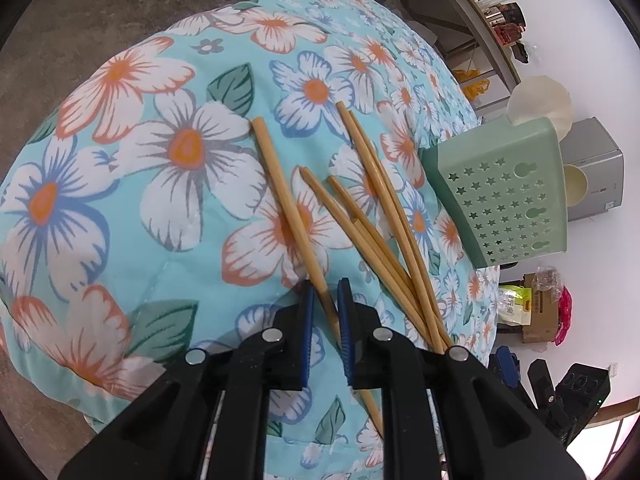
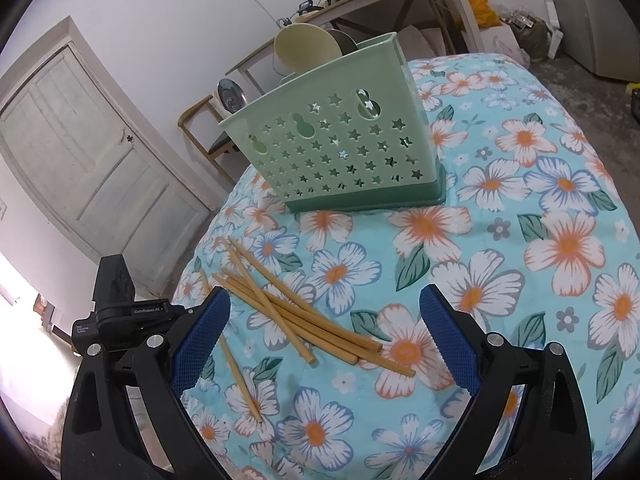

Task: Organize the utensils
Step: 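Close the left gripper on one bamboo chopstick and lift it, then grasp another bamboo chopstick with right while left holds its chopstick upright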

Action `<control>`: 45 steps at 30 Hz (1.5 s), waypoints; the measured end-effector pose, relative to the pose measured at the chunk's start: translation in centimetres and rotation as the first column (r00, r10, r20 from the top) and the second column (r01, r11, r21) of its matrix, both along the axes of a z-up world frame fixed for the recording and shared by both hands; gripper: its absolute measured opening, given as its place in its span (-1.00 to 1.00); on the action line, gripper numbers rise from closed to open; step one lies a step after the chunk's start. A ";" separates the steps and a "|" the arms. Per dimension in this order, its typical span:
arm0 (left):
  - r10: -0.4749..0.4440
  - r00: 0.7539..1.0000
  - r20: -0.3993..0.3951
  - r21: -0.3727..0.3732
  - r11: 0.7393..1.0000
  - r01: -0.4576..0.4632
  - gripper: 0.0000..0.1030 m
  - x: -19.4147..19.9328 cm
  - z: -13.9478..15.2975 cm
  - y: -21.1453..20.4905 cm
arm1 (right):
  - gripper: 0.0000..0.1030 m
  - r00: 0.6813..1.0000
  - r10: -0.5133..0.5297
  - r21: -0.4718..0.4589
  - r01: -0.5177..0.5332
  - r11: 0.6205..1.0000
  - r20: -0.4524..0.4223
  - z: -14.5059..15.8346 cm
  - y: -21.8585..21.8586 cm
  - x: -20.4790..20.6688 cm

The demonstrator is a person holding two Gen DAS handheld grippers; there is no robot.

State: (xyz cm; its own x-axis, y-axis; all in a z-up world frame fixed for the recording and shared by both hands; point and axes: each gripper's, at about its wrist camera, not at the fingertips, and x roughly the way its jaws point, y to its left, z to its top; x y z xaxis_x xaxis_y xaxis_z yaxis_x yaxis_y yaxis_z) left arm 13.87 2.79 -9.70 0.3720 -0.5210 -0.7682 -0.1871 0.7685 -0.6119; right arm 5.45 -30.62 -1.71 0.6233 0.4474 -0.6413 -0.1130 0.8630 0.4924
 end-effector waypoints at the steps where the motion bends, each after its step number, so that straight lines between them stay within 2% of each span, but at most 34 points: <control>1: 0.000 1.000 0.001 0.005 1.000 0.000 -0.75 0.0 0.0 -0.1 | 0.77 1.000 0.000 0.001 0.000 1.000 0.000 0.0 0.0 0.0; 7: -0.007 1.000 0.021 0.046 0.999 0.006 -0.78 0.0 0.5 -0.6 | 0.75 1.000 0.000 0.002 0.000 1.000 -0.001 0.0 0.0 -0.1; 13: -0.010 0.999 0.037 0.042 0.999 0.008 -0.79 -0.1 0.9 -0.6 | 0.71 1.000 0.000 0.002 0.000 1.000 -0.005 -0.1 0.0 0.0; 33: -0.038 0.974 0.225 0.015 0.999 0.036 -0.86 -1.0 5.0 1.2 | 0.53 1.000 0.005 -0.045 -0.004 0.999 0.010 1.0 1.6 0.2; 45: -0.041 0.956 0.290 0.023 0.999 0.036 -0.86 -1.3 5.6 2.5 | 0.20 0.999 0.007 -0.103 -0.003 0.995 0.042 2.2 2.5 0.0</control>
State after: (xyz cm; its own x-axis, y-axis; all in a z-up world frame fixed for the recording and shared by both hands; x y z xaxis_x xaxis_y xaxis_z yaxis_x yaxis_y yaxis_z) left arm 12.58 5.24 -4.14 0.5608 -0.5267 -0.6388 0.0266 0.7826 -0.6219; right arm 5.46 -28.17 0.46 0.6489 0.3834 -0.6572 -0.1364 0.9084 0.3952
